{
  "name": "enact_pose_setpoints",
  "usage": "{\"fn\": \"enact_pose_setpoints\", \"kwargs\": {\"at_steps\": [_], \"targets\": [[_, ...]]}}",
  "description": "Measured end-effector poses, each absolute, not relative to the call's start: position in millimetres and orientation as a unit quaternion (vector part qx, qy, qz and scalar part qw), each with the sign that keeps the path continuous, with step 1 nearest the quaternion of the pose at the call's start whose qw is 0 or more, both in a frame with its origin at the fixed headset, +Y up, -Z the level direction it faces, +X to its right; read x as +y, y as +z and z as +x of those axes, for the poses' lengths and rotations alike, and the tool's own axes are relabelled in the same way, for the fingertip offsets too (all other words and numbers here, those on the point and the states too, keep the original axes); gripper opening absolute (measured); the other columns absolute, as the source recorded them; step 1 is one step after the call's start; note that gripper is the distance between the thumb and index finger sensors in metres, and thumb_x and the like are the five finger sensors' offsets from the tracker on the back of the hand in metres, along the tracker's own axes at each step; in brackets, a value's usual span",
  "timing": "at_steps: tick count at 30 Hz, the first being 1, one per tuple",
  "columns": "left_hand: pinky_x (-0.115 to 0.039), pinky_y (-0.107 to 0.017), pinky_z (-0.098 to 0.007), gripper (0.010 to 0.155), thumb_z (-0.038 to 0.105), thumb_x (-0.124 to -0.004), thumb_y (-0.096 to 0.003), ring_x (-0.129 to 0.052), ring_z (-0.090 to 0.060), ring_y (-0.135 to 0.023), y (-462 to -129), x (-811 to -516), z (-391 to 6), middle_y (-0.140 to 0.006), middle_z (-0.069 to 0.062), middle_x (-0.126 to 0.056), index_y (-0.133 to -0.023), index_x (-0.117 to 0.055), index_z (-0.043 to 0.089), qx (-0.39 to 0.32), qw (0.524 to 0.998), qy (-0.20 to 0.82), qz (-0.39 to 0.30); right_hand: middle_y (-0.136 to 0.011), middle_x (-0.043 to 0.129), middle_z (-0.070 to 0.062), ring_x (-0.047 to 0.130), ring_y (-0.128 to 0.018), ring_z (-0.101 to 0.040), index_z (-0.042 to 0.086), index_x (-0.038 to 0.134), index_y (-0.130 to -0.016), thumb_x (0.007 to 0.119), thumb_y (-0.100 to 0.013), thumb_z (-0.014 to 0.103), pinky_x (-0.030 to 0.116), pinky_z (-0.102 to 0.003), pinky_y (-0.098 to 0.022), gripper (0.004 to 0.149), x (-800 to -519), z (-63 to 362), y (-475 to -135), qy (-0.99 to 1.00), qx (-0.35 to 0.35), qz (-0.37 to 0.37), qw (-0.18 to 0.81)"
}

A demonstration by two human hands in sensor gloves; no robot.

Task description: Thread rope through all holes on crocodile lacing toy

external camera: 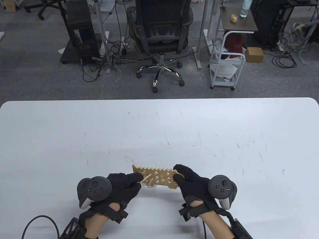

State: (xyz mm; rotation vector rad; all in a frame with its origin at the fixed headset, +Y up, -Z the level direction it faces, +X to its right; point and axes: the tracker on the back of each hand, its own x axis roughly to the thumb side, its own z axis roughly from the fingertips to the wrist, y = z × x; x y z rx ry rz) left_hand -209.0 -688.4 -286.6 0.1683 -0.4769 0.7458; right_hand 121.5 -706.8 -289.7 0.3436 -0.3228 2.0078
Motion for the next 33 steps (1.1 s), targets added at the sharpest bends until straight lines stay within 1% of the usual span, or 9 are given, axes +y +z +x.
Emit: {"fn": "enact_pose_setpoints", "kwargs": {"at_steps": [7,11,13,16,18,22,26,33], "targets": [[-0.076,-0.063,-0.048,0.044,0.043,-0.093,-0.0386,-0.108,-0.023,-0.05,-286.4,-690.0,-208.7,-0.053,0.003,-0.111,-0.08,-0.093,0.028,-0.234,0.892,0.377,0.088,-0.067,0.104,-0.003,0.111,-0.046,-0.022,0.015,0.081,-0.085,0.084,-0.044,0.038,0.087,-0.04,-0.035,0.047,-707.2,118.9,-288.2,0.831,-0.136,0.149,0.519],[-0.075,-0.063,-0.046,0.047,0.045,-0.092,-0.0373,-0.101,-0.022,-0.061,-284.9,-689.4,-209.9,-0.061,0.006,-0.106,-0.082,-0.09,0.032,-0.221,0.897,0.366,0.111,-0.067,0.104,-0.003,0.111,-0.046,-0.023,0.015,0.081,-0.085,0.084,-0.044,0.038,0.087,-0.04,-0.036,0.047,-707.6,118.7,-288.2,0.828,-0.134,0.148,0.525],[-0.072,-0.064,-0.046,0.052,0.05,-0.093,-0.0356,-0.096,-0.023,-0.068,-284.0,-689.1,-211.1,-0.068,0.006,-0.101,-0.085,-0.087,0.035,-0.213,0.902,0.355,0.124,-0.067,0.104,-0.003,0.111,-0.046,-0.022,0.014,0.081,-0.085,0.084,-0.044,0.038,0.087,-0.039,-0.036,0.047,-707.7,118.1,-287.7,0.826,-0.131,0.149,0.528],[-0.067,-0.067,-0.047,0.057,0.053,-0.092,-0.0346,-0.084,-0.027,-0.082,-283.1,-689.0,-212.2,-0.084,0.003,-0.089,-0.088,-0.084,0.037,-0.206,0.907,0.342,0.134,-0.067,0.105,-0.003,0.111,-0.046,-0.023,0.014,0.081,-0.085,0.084,-0.044,0.038,0.087,-0.04,-0.036,0.047,-707.9,116.4,-286.7,0.823,-0.126,0.151,0.534],[-0.061,-0.07,-0.05,0.06,0.054,-0.092,-0.0344,-0.075,-0.03,-0.09,-282.5,-689.3,-212.2,-0.094,0.001,-0.08,-0.091,-0.081,0.039,-0.202,0.909,0.338,0.137,-0.067,0.104,-0.003,0.111,-0.046,-0.023,0.014,0.081,-0.085,0.084,-0.045,0.038,0.087,-0.04,-0.036,0.047,-707.7,115.5,-285.9,0.823,-0.127,0.153,0.532],[-0.05,-0.076,-0.054,0.065,0.056,-0.091,-0.0345,-0.06,-0.034,-0.1,-282.2,-690.4,-211.4,-0.104,-0.002,-0.067,-0.096,-0.075,0.042,-0.201,0.911,0.334,0.136,-0.067,0.104,-0.003,0.111,-0.046,-0.023,0.014,0.081,-0.085,0.084,-0.044,0.038,0.087,-0.04,-0.036,0.047,-708.1,114.0,-285.1,0.822,-0.124,0.156,0.533],[-0.044,-0.077,-0.057,0.067,0.057,-0.09,-0.0353,-0.053,-0.035,-0.104,-282.1,-691.3,-210.4,-0.109,-0.003,-0.06,-0.098,-0.071,0.044,-0.2,0.912,0.334,0.131,-0.067,0.104,-0.003,0.111,-0.046,-0.023,0.014,0.081,-0.085,0.084,-0.044,0.038,0.087,-0.04,-0.036,0.047,-708.0,111.9,-283.9,0.82,-0.122,0.162,0.535],[-0.041,-0.078,-0.058,0.068,0.057,-0.089,-0.0353,-0.049,-0.035,-0.106,-282.1,-691.7,-209.8,-0.111,-0.003,-0.057,-0.099,-0.07,0.045,-0.199,0.912,0.334,0.129,-0.067,0.104,-0.004,0.111,-0.046,-0.023,0.014,0.081,-0.085,0.085,-0.044,0.038,0.087,-0.04,-0.036,0.048,-709.1,108.2,-281.9,0.811,-0.108,0.167,0.55]]}}
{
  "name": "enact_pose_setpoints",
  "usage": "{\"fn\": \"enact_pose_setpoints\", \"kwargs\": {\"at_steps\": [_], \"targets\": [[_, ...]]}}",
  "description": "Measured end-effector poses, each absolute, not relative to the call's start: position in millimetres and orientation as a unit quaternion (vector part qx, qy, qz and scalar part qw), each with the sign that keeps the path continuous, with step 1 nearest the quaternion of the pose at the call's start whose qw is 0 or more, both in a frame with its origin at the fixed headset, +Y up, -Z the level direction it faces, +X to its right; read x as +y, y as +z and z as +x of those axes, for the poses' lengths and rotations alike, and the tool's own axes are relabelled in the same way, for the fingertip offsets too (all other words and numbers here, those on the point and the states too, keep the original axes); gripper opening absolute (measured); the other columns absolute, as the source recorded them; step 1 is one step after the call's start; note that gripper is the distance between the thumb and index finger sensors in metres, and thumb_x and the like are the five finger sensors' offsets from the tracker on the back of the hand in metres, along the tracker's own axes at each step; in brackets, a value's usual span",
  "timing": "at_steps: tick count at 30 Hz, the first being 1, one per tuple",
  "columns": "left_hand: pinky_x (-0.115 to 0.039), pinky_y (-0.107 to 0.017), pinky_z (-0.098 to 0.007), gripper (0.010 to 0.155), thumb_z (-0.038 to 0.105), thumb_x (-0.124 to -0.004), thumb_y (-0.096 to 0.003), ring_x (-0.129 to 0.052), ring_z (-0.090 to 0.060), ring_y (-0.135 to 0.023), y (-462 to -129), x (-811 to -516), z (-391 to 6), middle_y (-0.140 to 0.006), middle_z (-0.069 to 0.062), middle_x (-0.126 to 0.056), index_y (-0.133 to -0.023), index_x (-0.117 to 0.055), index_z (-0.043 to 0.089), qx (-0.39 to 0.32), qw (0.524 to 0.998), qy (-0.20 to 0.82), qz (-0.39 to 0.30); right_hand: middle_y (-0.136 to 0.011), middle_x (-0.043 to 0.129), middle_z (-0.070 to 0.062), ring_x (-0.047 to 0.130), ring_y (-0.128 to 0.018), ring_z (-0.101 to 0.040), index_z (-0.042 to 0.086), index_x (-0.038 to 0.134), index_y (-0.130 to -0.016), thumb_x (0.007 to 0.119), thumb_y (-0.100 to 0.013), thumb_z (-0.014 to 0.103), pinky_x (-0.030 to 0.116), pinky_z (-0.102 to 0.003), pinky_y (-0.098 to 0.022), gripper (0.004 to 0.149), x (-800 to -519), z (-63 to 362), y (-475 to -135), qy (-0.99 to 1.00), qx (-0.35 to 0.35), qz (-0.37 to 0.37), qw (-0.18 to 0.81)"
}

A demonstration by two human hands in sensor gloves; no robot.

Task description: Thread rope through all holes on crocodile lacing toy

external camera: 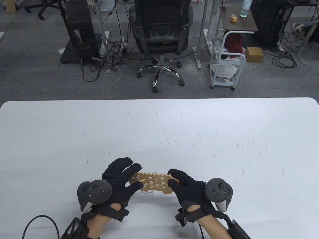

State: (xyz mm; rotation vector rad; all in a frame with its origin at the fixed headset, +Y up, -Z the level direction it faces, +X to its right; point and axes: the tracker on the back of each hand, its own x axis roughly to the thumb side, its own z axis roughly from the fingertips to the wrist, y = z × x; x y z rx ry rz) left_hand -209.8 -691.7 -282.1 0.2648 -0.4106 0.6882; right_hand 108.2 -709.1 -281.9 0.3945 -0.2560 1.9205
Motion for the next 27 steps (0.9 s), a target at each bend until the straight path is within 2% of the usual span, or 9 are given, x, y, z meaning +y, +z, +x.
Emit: {"fn": "enact_pose_setpoints", "kwargs": {"at_steps": [16,27], "targets": [[-0.039,-0.078,-0.058,0.067,0.057,-0.089,-0.0358,-0.047,-0.036,-0.106,-280.9,-692.0,-207.7,-0.111,-0.004,-0.056,-0.099,-0.069,0.046,-0.2,0.914,0.327,0.131,-0.067,0.105,-0.005,0.112,-0.046,-0.024,0.012,0.082,-0.084,0.086,-0.043,0.038,0.088,-0.04,-0.036,0.049,-709.7,98.2,-278.8,0.784,-0.078,0.199,0.583],[-0.041,-0.078,-0.057,0.064,0.057,-0.087,-0.0382,-0.051,-0.035,-0.105,-279.3,-691.9,-207.6,-0.11,-0.003,-0.059,-0.099,-0.07,0.046,-0.204,0.908,0.335,0.146,-0.066,0.106,-0.004,0.112,-0.045,-0.023,0.012,0.082,-0.084,0.086,-0.044,0.038,0.088,-0.04,-0.036,0.048,-709.3,101.7,-278.9,0.788,-0.088,0.174,0.585]]}}
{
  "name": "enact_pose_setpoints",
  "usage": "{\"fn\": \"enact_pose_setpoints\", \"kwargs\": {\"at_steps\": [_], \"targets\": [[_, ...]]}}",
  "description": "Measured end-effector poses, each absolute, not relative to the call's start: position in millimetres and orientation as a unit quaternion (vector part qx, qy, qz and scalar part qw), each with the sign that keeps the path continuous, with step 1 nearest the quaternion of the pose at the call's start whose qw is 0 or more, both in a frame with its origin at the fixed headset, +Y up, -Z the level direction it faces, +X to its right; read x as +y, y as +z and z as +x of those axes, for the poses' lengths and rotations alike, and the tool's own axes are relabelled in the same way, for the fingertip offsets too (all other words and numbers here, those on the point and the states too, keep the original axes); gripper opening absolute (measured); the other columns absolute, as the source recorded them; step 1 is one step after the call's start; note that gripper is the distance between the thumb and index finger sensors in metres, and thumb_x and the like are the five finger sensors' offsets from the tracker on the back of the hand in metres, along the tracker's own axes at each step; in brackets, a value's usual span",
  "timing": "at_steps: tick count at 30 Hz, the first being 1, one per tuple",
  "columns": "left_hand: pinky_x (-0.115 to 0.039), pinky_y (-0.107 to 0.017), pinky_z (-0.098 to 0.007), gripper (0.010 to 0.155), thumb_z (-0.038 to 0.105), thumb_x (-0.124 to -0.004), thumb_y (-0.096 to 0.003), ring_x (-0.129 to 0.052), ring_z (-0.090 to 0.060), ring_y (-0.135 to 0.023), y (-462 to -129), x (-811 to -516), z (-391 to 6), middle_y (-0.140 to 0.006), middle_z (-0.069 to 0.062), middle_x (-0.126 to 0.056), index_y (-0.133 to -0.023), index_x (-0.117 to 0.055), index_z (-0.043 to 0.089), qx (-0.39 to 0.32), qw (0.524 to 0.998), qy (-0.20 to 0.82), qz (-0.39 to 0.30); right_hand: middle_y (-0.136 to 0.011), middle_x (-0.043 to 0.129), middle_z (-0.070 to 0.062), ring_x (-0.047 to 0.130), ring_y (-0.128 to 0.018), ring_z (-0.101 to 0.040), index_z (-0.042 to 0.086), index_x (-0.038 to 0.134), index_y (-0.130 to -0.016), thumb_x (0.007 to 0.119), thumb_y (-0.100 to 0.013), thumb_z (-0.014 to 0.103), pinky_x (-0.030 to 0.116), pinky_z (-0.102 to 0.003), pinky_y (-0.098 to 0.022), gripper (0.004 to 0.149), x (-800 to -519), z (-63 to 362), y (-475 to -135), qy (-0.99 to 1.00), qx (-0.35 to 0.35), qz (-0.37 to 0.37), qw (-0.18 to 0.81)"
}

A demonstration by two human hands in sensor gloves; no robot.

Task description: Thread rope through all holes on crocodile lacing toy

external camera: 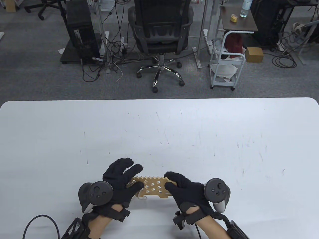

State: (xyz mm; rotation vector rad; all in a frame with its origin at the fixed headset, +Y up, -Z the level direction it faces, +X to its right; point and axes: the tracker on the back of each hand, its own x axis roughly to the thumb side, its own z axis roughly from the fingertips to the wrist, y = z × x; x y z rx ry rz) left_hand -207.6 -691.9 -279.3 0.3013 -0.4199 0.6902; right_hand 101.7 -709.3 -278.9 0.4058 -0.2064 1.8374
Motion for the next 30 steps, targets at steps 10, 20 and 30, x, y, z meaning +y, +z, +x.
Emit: {"fn": "enact_pose_setpoints", "kwargs": {"at_steps": [10,20,30], "targets": [[-0.041,-0.078,-0.057,0.061,0.055,-0.083,-0.0414,-0.052,-0.035,-0.105,-282.7,-686.3,-224.4,-0.11,-0.002,-0.059,-0.1,-0.069,0.044,-0.172,0.902,0.359,0.166,-0.066,0.106,-0.005,0.112,-0.045,-0.024,0.011,0.082,-0.084,0.086,-0.044,0.037,0.088,-0.04,-0.036,0.048,-710.7,110.8,-281.9,0.775,-0.094,0.144,0.609],[-0.044,-0.078,-0.057,0.058,0.043,-0.08,-0.0438,-0.059,-0.034,-0.101,-288.7,-684.0,-246.1,-0.103,-0.001,-0.068,-0.1,-0.069,0.037,-0.11,0.896,0.39,0.183,-0.067,0.104,-0.004,0.111,-0.045,-0.024,0.012,0.081,-0.085,0.085,-0.044,0.037,0.086,-0.041,-0.037,0.047,-709.3,114.2,-282.2,0.767,-0.094,0.134,0.62],[-0.052,-0.076,-0.055,0.056,0.041,-0.085,-0.042,-0.074,-0.032,-0.091,-301.3,-698.0,-252.5,-0.089,0.002,-0.082,-0.097,-0.075,0.034,-0.08,0.903,0.402,0.126,-0.067,0.104,-0.004,0.111,-0.044,-0.024,0.013,0.081,-0.085,0.085,-0.044,0.037,0.086,-0.041,-0.035,0.048,-708.2,119.6,-283.7,0.745,-0.089,0.126,0.649]]}}
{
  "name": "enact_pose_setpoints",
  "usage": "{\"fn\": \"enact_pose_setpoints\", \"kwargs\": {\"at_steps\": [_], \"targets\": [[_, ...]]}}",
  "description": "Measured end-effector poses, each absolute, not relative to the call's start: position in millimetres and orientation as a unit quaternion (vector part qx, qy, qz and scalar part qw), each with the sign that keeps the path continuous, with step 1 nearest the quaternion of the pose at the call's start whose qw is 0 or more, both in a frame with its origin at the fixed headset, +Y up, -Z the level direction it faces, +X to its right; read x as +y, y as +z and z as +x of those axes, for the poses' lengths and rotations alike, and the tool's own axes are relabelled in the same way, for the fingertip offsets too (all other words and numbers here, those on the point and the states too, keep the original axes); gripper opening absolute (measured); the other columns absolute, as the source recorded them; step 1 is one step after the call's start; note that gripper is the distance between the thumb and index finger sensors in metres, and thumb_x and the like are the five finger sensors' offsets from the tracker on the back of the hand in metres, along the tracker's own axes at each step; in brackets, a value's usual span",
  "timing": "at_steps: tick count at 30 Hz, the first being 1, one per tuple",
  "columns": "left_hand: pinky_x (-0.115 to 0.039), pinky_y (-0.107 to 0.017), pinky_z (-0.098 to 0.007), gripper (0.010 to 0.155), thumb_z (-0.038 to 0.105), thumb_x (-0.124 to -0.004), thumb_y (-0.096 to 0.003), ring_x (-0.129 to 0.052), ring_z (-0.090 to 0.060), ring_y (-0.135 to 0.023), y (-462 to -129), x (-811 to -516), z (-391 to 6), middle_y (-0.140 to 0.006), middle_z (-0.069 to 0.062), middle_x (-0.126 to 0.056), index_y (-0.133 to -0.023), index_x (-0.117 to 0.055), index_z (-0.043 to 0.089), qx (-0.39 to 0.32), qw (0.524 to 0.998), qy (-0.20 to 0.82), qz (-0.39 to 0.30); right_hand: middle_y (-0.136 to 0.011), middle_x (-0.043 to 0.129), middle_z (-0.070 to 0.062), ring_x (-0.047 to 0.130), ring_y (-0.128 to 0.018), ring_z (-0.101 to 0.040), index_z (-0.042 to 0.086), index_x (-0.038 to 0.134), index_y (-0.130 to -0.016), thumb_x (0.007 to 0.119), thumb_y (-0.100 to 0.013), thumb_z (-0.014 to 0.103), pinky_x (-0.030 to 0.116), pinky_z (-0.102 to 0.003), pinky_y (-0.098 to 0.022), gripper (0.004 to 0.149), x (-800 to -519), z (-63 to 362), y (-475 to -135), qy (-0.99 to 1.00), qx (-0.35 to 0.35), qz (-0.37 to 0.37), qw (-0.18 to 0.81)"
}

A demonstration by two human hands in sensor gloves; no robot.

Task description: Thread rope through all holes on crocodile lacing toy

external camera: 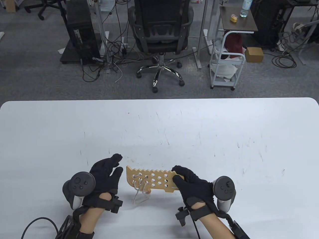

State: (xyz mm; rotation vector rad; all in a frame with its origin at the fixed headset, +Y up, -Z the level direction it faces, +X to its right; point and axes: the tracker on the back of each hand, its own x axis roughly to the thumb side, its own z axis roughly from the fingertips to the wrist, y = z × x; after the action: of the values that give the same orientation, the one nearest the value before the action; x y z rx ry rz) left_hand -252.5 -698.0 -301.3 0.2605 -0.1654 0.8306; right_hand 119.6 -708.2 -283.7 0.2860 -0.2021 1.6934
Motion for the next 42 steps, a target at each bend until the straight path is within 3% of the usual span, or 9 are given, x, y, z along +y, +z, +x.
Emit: {"fn": "enact_pose_setpoints", "kwargs": {"at_steps": [5,9,24,33,42], "targets": [[-0.053,-0.075,-0.056,0.056,0.045,-0.087,-0.0405,-0.074,-0.032,-0.091,-308.9,-709.1,-248.0,-0.087,0.002,-0.082,-0.095,-0.077,0.037,-0.1,0.905,0.407,0.07,-0.067,0.104,-0.004,0.111,-0.044,-0.023,0.012,0.081,-0.085,0.084,-0.045,0.037,0.086,-0.041,-0.035,0.047,-709.5,120.7,-284.9,0.731,-0.079,0.123,0.666],[-0.054,-0.075,-0.056,0.056,0.048,-0.088,-0.0393,-0.075,-0.032,-0.09,-315.2,-718.3,-239.8,-0.087,0.001,-0.083,-0.094,-0.079,0.041,-0.155,0.894,0.42,0.007,-0.067,0.105,-0.004,0.111,-0.044,-0.024,0.012,0.081,-0.085,0.084,-0.044,0.037,0.086,-0.041,-0.035,0.047,-709.4,120.0,-284.9,0.722,-0.072,0.125,0.677],[-0.047,-0.077,-0.057,0.064,0.054,-0.092,-0.0344,-0.062,-0.034,-0.101,-314.4,-737.5,-210.8,-0.104,-0.001,-0.069,-0.096,-0.074,0.051,-0.24,0.833,0.481,-0.13,-0.067,0.104,-0.004,0.111,-0.044,-0.024,0.012,0.081,-0.085,0.084,-0.045,0.037,0.086,-0.041,-0.035,0.047,-710.3,114.5,-283.2,0.714,-0.05,0.138,0.685],[-0.05,-0.077,-0.057,0.048,0.05,-0.09,-0.037,-0.067,-0.033,-0.099,-311.7,-738.5,-204.8,-0.101,0.0,-0.074,-0.085,-0.088,0.048,-0.245,0.818,0.506,-0.123,-0.067,0.104,-0.004,0.111,-0.045,-0.024,0.012,0.081,-0.085,0.084,-0.045,0.037,0.086,-0.041,-0.036,0.047,-713.2,110.3,-282.8,0.713,-0.038,0.141,0.685],[-0.055,-0.075,-0.056,0.046,0.05,-0.088,-0.0379,-0.075,-0.031,-0.094,-313.0,-735.1,-213.0,-0.095,0.001,-0.082,-0.083,-0.09,0.045,-0.22,0.832,0.502,-0.091,-0.068,0.104,-0.004,0.111,-0.046,-0.023,0.013,0.08,-0.085,0.084,-0.045,0.037,0.086,-0.041,-0.036,0.047,-712.7,112.8,-283.6,0.715,-0.046,0.135,0.684]]}}
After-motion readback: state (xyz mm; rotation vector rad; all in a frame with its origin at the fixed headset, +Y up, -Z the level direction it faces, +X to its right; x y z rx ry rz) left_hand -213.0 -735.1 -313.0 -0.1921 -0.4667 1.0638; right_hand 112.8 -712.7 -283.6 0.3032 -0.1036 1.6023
